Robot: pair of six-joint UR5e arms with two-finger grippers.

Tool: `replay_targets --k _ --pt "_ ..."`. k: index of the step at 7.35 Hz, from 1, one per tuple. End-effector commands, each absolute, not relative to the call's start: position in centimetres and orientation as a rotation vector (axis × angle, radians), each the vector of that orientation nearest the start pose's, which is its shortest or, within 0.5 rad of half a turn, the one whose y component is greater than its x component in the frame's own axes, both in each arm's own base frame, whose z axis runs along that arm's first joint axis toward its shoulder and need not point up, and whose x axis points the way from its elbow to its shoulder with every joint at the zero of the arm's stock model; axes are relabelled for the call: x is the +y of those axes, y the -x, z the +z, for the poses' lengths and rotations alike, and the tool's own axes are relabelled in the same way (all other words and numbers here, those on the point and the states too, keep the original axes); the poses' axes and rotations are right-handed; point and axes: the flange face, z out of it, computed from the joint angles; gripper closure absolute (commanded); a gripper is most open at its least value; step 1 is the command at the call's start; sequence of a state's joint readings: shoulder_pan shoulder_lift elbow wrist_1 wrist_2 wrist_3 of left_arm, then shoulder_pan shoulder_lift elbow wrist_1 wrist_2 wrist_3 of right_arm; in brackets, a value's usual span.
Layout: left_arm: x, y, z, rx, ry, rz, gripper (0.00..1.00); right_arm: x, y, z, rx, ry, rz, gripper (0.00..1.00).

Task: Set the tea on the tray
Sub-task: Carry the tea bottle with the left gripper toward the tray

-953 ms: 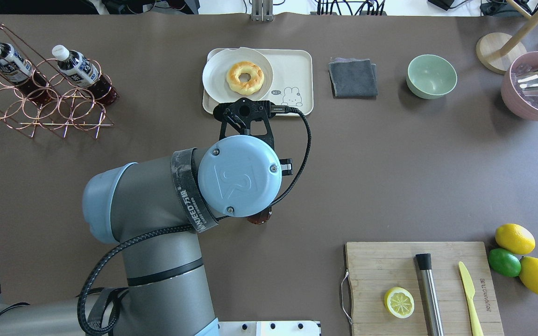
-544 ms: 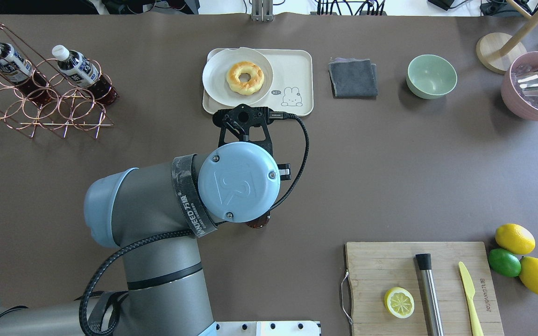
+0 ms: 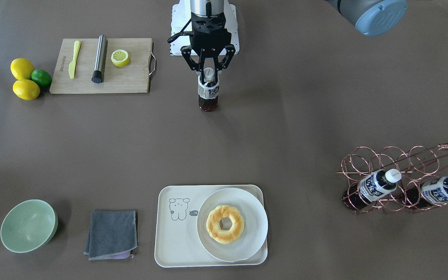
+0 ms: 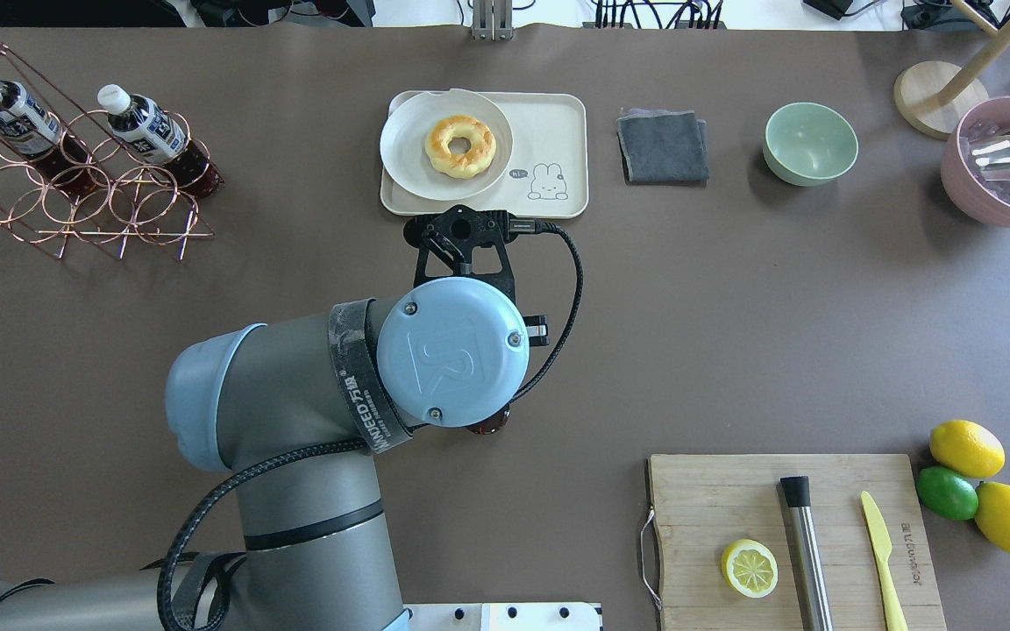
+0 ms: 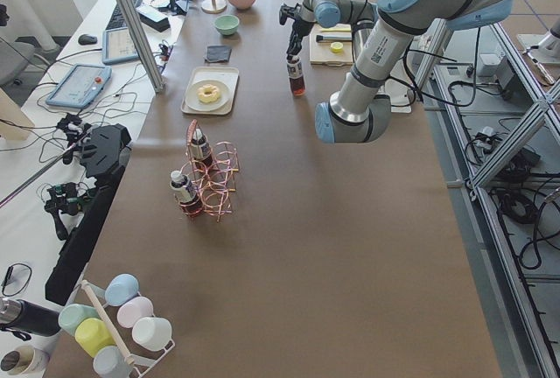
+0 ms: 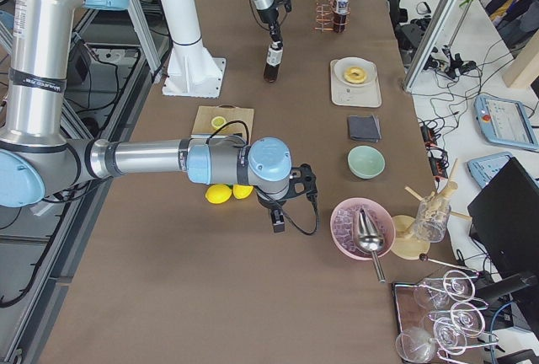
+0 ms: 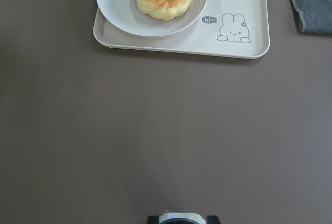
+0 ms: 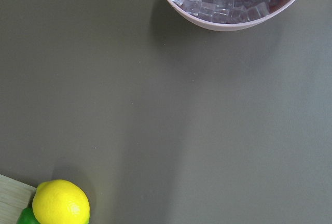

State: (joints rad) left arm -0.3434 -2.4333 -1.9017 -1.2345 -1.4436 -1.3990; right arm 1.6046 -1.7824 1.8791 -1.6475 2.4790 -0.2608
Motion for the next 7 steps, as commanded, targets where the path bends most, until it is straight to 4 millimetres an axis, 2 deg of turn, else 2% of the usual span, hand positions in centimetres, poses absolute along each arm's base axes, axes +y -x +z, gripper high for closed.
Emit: replay_targets --k 1,2,3,4,5,7 --pt "-34.1 -52.4 6.4 0.798 -0.333 -0.214 1.0 -40.0 -6.8 60.0 -0.898 -0.15 -0.218 0.0" --pt "-34.2 -52.4 6.9 0.792 -0.332 -0.214 0.88 -40.0 -6.8 60.0 -0.898 -0.15 -0.218 0.0" --pt "-34.1 -52.4 6.9 0.79 -0.332 -0.214 0.47 -40.0 -6.8 60.0 -0.899 -0.149 -0.217 0.0" --pt "-34.1 -52.3 6.9 0.792 -0.332 -0.214 0.32 -40.1 -6.7 59.9 -0.9 -0.147 -0.216 0.0" --pt "-34.1 -52.2 6.9 0.795 -0.334 -0.215 0.05 -40.3 -6.4 59.3 -0.911 -0.136 -0.183 0.0" --pt "-33.9 -50.4 5.4 0.83 -0.367 -0.231 0.04 -40.8 -4.2 54.7 -0.917 -0.138 -0.153 0.0"
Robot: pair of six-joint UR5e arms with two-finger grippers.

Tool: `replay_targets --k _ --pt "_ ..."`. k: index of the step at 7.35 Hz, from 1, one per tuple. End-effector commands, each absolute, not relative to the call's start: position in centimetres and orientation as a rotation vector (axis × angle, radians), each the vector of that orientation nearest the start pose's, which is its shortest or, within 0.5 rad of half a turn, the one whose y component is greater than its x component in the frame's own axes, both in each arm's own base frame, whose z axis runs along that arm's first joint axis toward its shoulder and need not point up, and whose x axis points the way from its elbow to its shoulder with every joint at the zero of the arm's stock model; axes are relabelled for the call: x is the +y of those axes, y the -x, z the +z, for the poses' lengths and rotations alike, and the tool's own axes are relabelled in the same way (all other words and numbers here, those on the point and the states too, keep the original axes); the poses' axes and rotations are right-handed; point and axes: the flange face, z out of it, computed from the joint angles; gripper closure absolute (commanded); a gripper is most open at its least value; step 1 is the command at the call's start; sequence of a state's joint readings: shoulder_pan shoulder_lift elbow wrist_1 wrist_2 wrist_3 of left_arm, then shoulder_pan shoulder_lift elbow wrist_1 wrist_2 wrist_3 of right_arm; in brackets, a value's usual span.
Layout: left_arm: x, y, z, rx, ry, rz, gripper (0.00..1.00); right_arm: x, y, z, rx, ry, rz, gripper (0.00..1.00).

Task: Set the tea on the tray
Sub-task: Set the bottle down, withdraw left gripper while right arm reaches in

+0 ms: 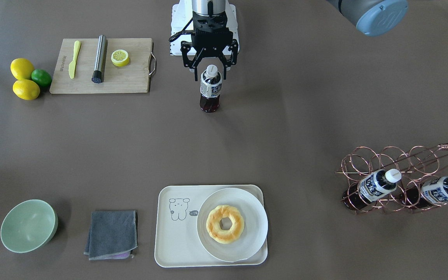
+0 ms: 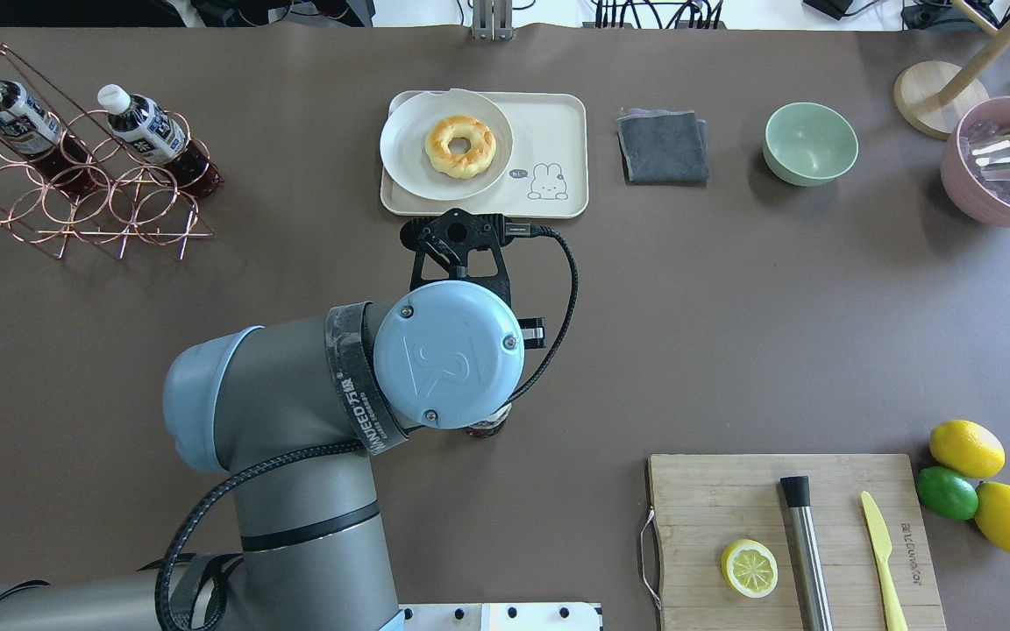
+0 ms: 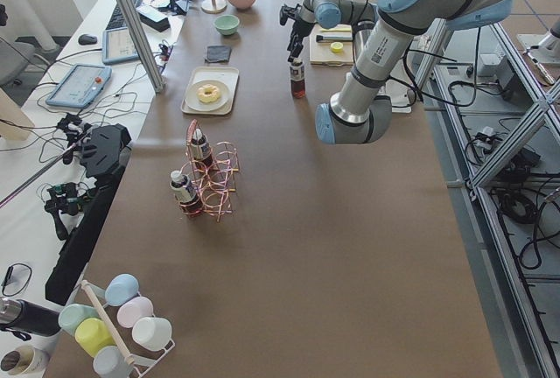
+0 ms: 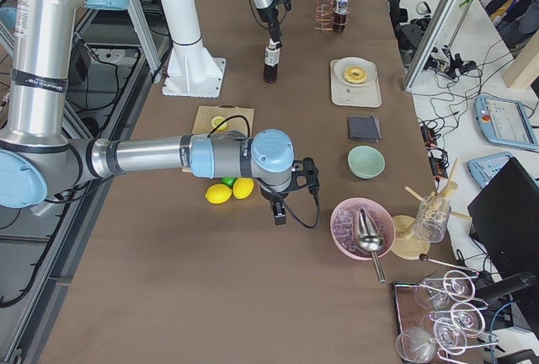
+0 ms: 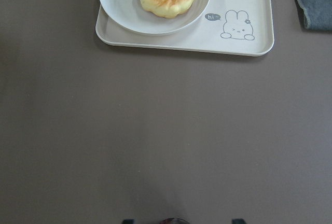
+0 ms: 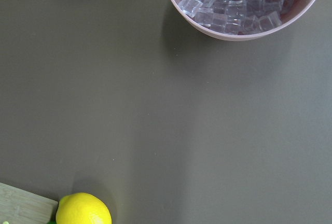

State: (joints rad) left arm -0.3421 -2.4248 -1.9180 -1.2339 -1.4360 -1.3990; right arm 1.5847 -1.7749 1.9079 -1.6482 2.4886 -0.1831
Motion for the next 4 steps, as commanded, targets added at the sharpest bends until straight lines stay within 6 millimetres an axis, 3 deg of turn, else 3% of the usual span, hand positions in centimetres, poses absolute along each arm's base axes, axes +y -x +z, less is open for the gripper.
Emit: replay_targets --k 1,3,4 --pt "-34.6 -48.6 6.9 0.815 -0.38 -0.233 0.04 -41.1 -1.7 51.4 -0.928 -0.118 -0.132 0.0" --pt "-36.6 -41.9 10.2 0.809 -0.397 -0.124 0.04 -42.7 2.8 44.3 -0.961 -0.11 -0.091 0.0" --pt "-39.3 -39.4 12.0 0.809 -0.342 -0.092 0.04 -43.3 6.1 40.6 -0.985 -0.096 -0.088 0.0"
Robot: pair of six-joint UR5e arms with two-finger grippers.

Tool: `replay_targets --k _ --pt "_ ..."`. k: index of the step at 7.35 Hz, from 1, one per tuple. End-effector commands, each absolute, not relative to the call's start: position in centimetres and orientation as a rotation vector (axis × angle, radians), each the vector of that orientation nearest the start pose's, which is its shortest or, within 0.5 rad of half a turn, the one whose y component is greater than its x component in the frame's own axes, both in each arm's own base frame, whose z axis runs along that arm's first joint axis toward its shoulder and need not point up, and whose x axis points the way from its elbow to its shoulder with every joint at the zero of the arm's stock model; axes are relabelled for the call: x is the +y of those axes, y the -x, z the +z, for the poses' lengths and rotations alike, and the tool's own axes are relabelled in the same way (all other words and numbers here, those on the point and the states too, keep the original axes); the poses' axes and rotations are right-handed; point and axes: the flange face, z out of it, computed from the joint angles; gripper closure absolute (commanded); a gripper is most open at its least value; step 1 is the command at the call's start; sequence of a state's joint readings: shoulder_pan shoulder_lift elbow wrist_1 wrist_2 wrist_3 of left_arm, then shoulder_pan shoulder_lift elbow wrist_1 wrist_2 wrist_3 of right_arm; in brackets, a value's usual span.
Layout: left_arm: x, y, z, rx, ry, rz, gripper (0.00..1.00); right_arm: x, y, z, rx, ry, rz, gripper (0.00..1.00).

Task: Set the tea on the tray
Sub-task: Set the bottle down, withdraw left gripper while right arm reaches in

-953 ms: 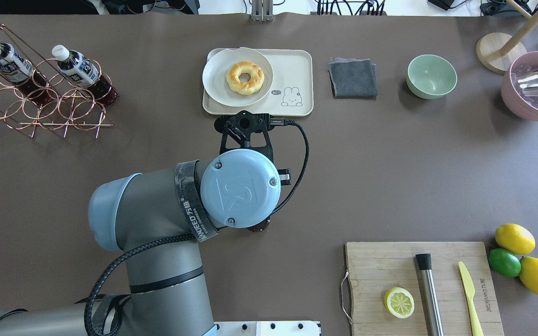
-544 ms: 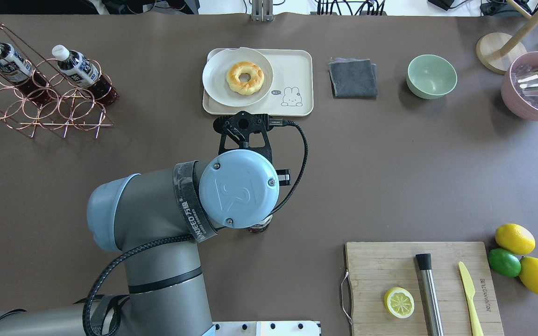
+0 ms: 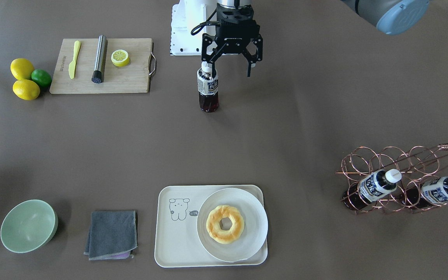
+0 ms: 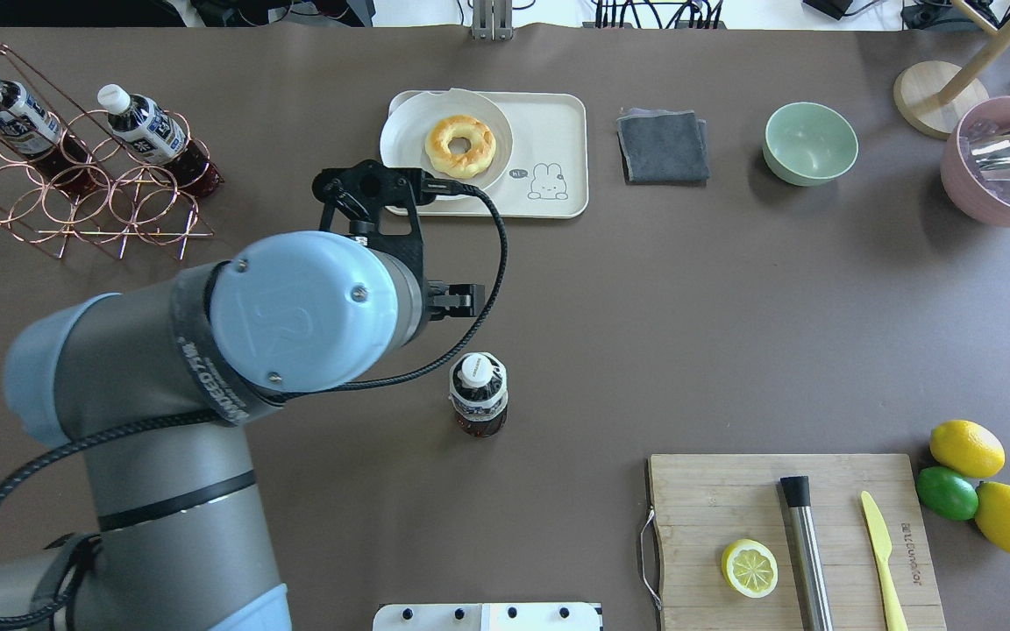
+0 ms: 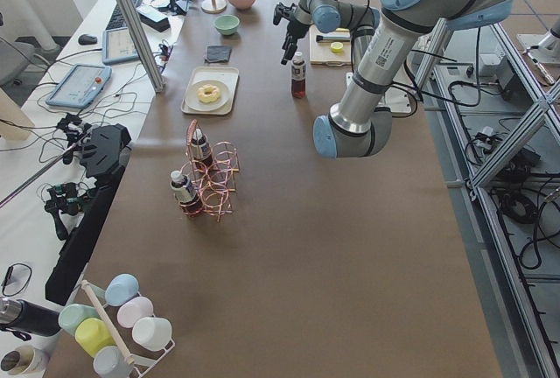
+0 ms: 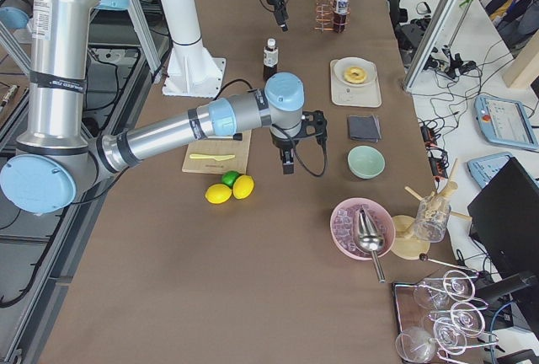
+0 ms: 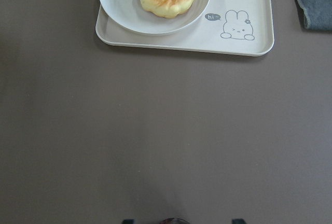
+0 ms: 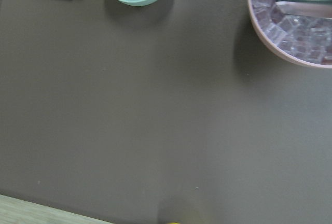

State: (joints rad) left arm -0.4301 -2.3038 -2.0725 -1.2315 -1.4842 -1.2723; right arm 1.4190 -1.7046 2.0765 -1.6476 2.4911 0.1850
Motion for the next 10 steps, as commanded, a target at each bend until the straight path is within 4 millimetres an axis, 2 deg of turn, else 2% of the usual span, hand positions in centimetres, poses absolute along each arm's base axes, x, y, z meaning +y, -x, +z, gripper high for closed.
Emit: replay_targets --k 1,2,4,6,7,10 --pt "-40.9 -37.2 13.4 0.811 -0.329 -0.039 0.04 -43.8 10.2 35.9 -1.013 -0.079 -0.072 0.0" --pt "-42.5 -35.5 15.2 0.78 -0.334 -0.01 0.04 -44.1 14.2 32.2 -1.025 -0.063 -0.063 0.0" --pt "-45.2 -30.8 21.4 0.819 -0.325 0.064 0.04 -43.2 23.1 25.2 -1.014 -0.063 0.0 0.0" --pt "-46.1 -27.3 28.5 0.864 -0.327 0.096 0.04 -39.8 31.9 19.5 -1.02 -0.077 0.065 0.0" --pt "-46.4 -25.1 31.4 0.887 -0.325 0.132 0.04 -37.9 35.6 16.6 -1.037 -0.072 0.096 0.0" --pt "-46.7 -16.9 38.5 0.829 -0.319 0.182 0.04 -35.4 42.4 10.3 -0.995 -0.074 0.145 0.0"
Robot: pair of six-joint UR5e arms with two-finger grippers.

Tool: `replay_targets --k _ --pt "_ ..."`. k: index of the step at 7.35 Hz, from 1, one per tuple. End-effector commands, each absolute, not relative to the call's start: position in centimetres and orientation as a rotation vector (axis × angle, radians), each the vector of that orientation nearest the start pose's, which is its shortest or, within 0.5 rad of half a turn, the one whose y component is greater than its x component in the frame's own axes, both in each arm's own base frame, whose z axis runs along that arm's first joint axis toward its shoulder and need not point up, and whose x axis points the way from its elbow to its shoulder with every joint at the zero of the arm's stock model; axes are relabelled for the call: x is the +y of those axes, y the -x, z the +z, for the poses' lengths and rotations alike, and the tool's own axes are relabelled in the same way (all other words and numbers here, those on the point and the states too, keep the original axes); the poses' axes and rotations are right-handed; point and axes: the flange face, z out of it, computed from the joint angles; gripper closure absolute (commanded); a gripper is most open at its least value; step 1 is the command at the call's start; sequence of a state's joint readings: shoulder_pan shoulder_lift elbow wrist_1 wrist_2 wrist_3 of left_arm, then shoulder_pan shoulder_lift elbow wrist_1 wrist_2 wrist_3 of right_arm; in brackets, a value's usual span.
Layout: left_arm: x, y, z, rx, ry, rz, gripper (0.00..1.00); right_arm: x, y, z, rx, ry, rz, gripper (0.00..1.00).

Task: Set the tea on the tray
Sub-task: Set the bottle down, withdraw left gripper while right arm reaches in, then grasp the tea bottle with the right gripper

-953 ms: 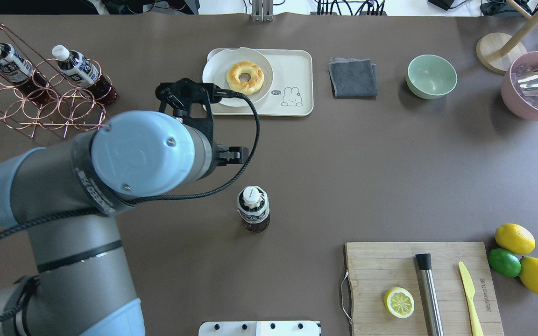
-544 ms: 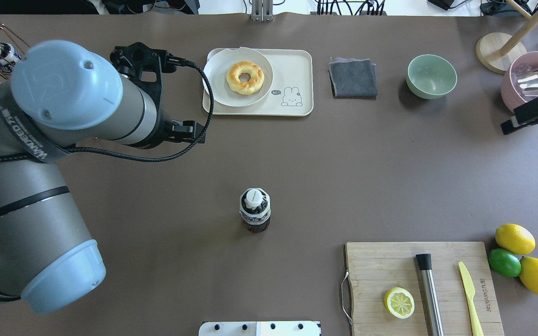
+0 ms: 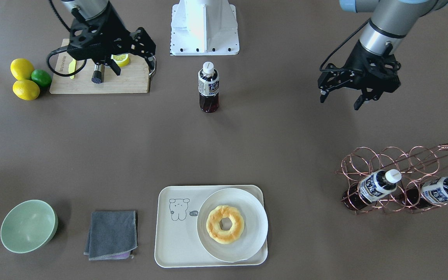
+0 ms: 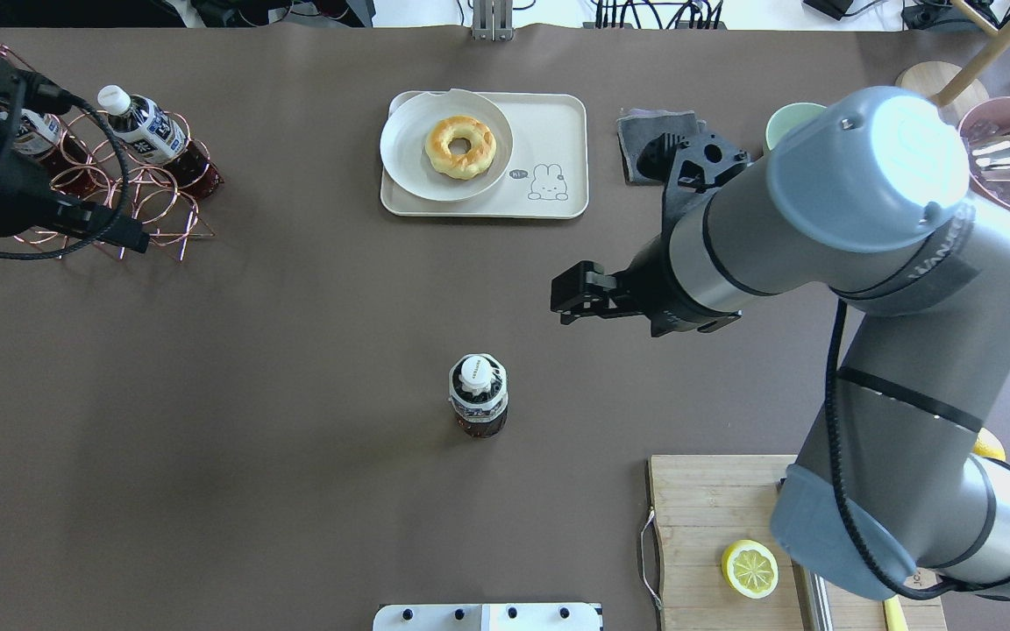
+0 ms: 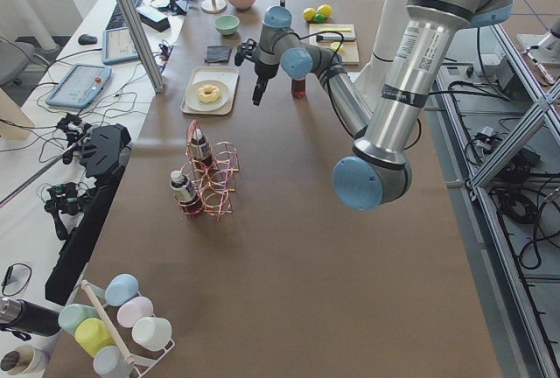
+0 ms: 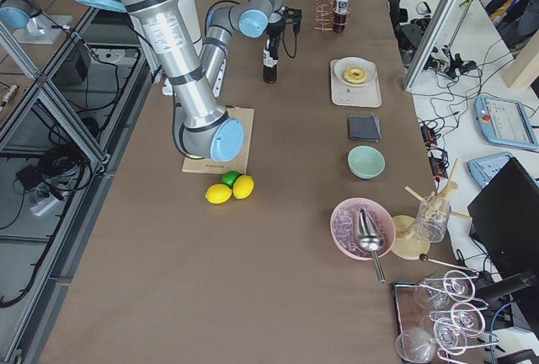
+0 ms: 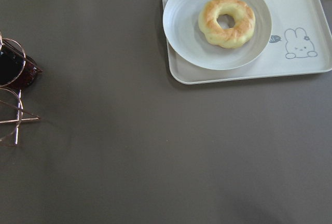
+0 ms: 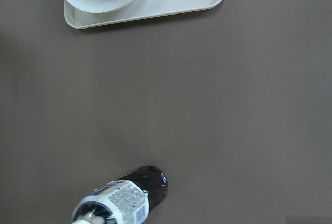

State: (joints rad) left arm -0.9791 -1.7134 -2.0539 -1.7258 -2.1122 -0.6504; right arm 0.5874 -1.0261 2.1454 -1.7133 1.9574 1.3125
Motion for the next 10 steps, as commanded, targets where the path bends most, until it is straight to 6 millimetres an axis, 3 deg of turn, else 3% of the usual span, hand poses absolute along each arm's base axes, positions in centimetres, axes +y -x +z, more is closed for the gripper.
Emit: replay_targets --k 1,4,6,10 --pt "-46.6 -15.0 39.6 0.821 -0.322 0.191 0.04 -34.7 44.6 8.7 -0.992 -0.066 0.161 0.0" --pt "-46.8 -14.4 40.1 0.818 -0.317 0.178 0.04 -33.4 49.1 7.7 -0.945 -0.073 0.154 0.06" --pt "-46.9 -14.5 40.4 0.815 -0.312 0.176 0.04 -33.0 51.5 7.6 -0.915 -0.094 0.152 0.18" --pt "-46.8 -13.9 40.3 0.815 -0.317 0.169 0.04 -33.0 51.8 7.1 -0.892 -0.114 0.16 0.41"
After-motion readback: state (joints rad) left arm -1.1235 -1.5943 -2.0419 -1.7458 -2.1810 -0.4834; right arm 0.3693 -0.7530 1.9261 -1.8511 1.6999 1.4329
